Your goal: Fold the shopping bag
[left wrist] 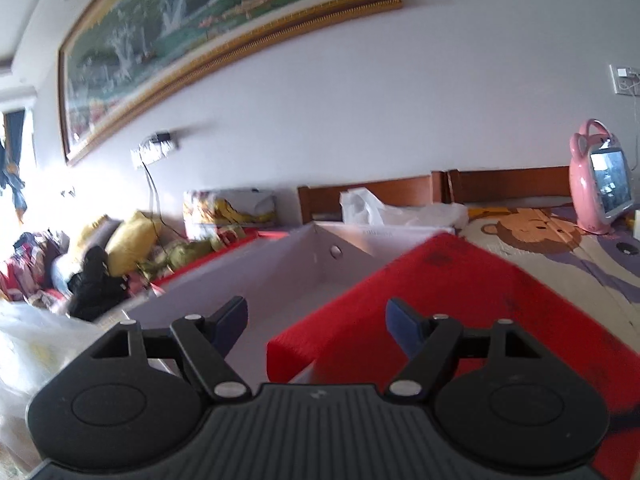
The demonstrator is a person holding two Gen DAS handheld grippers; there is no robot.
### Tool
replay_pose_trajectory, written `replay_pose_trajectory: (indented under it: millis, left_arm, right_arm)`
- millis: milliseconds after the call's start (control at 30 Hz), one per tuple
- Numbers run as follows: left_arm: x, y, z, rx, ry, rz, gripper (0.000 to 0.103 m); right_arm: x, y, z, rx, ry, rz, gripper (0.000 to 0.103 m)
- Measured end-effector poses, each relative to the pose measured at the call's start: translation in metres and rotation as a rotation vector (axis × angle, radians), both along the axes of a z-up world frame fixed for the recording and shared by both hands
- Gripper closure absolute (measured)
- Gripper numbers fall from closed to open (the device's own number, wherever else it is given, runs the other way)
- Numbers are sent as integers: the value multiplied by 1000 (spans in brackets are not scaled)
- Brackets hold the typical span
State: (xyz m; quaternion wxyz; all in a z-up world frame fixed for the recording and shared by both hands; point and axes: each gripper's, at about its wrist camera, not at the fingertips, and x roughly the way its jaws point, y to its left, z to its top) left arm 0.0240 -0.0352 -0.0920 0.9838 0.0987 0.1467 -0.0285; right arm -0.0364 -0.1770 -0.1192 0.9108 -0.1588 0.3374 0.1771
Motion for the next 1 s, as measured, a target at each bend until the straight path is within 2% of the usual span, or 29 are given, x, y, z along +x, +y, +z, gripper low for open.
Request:
replay_pose_trajectory:
  millis: [33,167,233,400,567,700,767,900,1000]
  left_arm:
    - [2,0,-2,0,3,0,26]
    - [13,-6,-6,-28,24,-22,26]
    - [18,-18,-6,-49,26,-47,26]
    - [29,-71,-1,-80,-21,-129,26]
    - [50,-96,2,-125,-32,-103,26]
    - [64,-110,-6,-43,16,-50,26]
    - [64,-115,-10,-22,6,-41,26]
    - [64,-124,-12,-14,4,-44,26]
    - [63,-131,-14,37,12,-41,25]
  right_arm:
    - [3,-15,1,21,-4,-55,41]
    - [-11,-87,6,149,-9,-240,44]
    - [-19,-102,6,170,-9,-276,44]
    - [-49,-155,-1,193,-80,-438,43]
    - [-55,-161,-6,266,-112,-420,32]
    - [-55,-169,1,329,-116,-380,27]
    - [-61,-168,8,339,-120,-359,23]
    - [-65,-174,13,397,-121,-328,23]
    - [-67,-182,13,421,-127,-324,23]
